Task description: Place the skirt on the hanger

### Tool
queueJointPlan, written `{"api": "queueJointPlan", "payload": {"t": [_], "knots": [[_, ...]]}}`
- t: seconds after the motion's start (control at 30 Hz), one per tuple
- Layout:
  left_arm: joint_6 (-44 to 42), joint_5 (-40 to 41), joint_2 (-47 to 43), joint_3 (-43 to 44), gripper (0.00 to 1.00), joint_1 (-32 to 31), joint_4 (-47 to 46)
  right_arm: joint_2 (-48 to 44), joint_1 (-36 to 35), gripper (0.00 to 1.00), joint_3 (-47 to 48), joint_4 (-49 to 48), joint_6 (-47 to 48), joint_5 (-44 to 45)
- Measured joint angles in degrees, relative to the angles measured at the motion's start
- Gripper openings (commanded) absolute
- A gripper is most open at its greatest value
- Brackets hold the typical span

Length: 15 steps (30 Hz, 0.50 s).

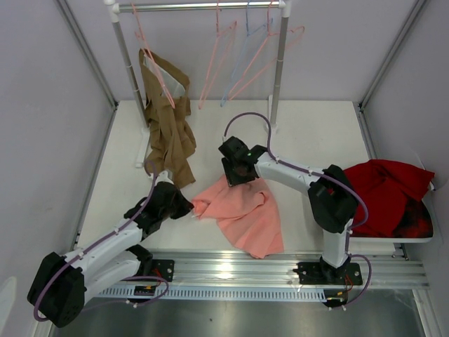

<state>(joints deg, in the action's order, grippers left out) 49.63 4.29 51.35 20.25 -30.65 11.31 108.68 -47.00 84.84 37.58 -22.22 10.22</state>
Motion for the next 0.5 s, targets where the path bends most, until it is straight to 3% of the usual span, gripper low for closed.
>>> {"api": "queueJointPlan", "payload": {"t": [0.17,0.23,0.5], "knots": [[0.46,0.20,0.02,-0.61,0.00,-0.04,-0.02,-0.09,-0.85,0.09,-2.47,0.31,-0.59,2.23],[0.46,0.35,0.13,-0.59,0.00,-0.09,-0.04,-0.87,-0.92,0.00,-3.48,0.72,-0.85,3.02],[-0.39,1.77,2.03,4.35,0.00,0.00,3.17,-6.64,-0.44,0.00,0.11,6.80,0.44,5.35]]}}
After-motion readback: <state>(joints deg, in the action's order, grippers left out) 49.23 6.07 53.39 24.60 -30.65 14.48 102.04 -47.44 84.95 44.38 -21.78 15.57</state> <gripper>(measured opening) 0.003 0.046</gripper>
